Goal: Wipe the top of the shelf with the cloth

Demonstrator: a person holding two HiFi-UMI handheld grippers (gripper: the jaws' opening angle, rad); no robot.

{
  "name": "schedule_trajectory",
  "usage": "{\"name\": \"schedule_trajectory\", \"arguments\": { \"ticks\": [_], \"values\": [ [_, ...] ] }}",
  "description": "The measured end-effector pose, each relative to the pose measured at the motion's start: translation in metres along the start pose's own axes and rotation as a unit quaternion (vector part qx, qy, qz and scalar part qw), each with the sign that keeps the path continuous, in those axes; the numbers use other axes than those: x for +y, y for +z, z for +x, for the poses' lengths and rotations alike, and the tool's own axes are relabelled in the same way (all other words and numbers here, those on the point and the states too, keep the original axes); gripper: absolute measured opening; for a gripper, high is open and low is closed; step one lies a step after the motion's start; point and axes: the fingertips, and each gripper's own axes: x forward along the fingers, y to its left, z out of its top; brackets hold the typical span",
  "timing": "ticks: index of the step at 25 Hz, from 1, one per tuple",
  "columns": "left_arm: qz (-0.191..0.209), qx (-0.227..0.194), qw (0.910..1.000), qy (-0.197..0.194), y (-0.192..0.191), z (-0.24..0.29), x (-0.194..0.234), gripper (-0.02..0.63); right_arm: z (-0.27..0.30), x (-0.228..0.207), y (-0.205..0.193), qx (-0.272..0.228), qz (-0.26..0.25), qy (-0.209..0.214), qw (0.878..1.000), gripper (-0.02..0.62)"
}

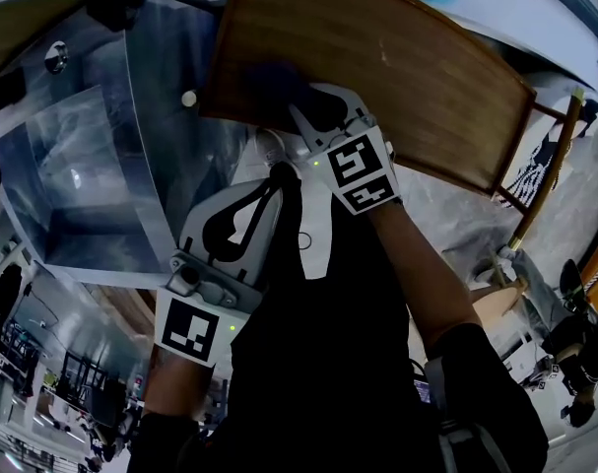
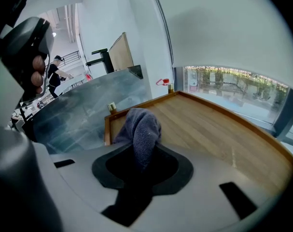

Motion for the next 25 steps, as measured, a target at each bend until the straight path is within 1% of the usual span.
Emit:
{"name": "schedule_trajectory", "arguments": {
  "ticks": [8, 25],
  "values": [
    [0.008, 0.012, 0.9996, -0.025, -0.007, 0.025, -0.032, 0.023, -0.036, -0.029, -0.029, -0.001, 0.021, -0.029, 0.999, 0.092],
    [0.026, 0.035, 0.9966, -0.071, -0.015, 0.07, -0.089, 0.023, -0.102, -0.08, -0.081, 0.0, 0.06, -0.075, 0.995, 0.092]
  ]
}}
